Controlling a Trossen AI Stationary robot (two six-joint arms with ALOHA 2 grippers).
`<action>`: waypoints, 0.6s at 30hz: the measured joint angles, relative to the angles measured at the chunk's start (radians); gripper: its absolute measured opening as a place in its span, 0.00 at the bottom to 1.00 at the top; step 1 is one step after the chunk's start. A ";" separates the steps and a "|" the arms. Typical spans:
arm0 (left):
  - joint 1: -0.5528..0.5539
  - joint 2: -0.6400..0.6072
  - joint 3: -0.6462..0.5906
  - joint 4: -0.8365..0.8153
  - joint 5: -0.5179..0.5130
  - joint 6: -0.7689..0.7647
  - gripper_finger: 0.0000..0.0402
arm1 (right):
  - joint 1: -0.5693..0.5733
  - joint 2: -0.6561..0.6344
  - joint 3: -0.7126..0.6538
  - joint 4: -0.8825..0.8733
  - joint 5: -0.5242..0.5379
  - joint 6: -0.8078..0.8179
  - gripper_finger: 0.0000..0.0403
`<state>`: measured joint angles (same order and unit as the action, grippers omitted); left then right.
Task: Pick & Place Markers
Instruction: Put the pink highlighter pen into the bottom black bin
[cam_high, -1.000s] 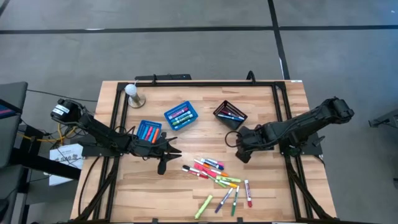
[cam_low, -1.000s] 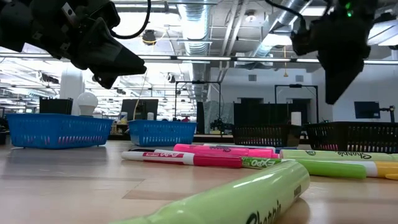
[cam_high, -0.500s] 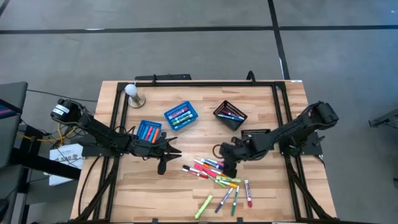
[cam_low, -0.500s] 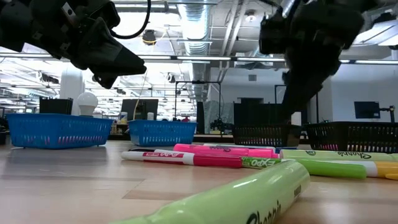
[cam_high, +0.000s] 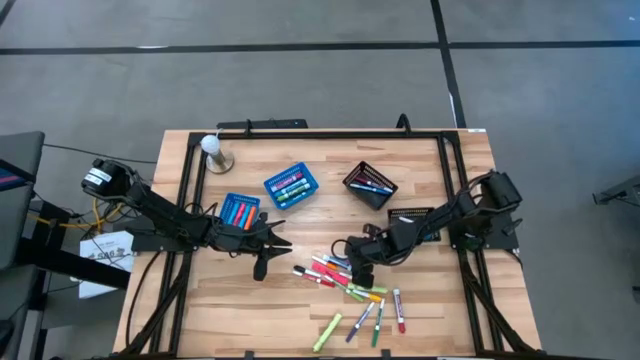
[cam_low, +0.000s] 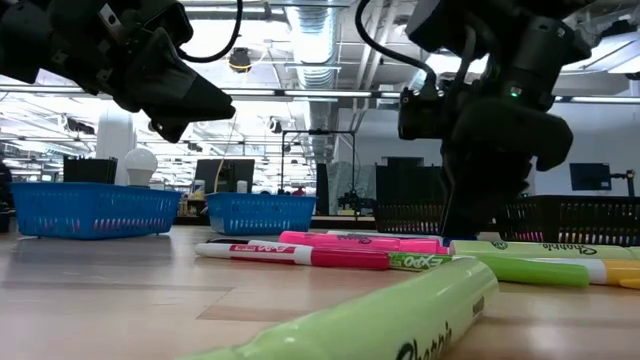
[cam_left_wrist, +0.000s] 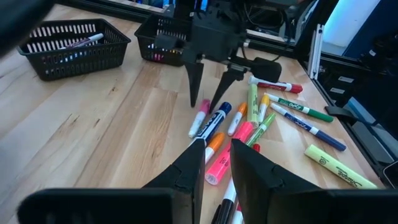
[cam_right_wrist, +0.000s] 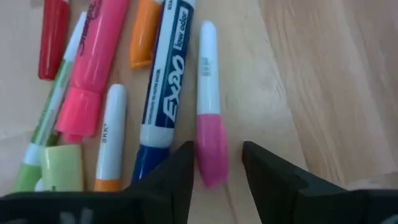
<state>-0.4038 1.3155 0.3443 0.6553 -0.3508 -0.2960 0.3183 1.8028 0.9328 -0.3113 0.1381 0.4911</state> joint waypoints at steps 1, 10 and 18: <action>0.000 0.000 0.000 0.000 0.000 0.000 0.18 | -0.001 0.010 0.001 0.000 0.004 -0.003 0.31; 0.000 0.000 0.000 0.000 0.000 0.002 0.18 | -0.038 -0.021 -0.004 -0.005 -0.018 -0.034 0.17; 0.000 0.000 0.000 0.000 0.000 0.001 0.18 | -0.084 -0.154 -0.004 -0.138 -0.009 -0.057 0.06</action>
<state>-0.4038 1.3155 0.3443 0.6552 -0.3508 -0.2951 0.2341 1.6490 0.9287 -0.4493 0.1294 0.4343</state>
